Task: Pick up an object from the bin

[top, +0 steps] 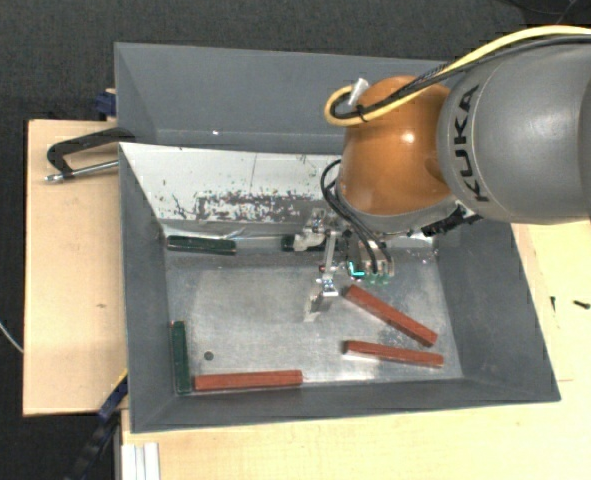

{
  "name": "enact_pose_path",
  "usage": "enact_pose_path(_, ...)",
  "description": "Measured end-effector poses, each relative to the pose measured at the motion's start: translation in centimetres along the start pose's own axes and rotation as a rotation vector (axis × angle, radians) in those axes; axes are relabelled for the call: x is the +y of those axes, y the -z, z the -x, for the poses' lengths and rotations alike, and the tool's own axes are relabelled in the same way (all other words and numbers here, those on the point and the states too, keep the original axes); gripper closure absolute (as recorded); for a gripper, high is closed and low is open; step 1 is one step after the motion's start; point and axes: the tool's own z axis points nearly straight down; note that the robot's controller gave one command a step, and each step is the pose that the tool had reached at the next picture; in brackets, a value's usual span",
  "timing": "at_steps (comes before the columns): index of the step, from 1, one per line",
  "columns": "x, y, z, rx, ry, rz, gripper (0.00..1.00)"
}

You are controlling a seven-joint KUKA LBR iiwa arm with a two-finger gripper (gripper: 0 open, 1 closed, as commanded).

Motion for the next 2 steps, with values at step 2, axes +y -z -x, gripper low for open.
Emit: enact_pose_path(2,-1.7,-1.8,1.1,-0.015,-0.074,0.004,0.0)
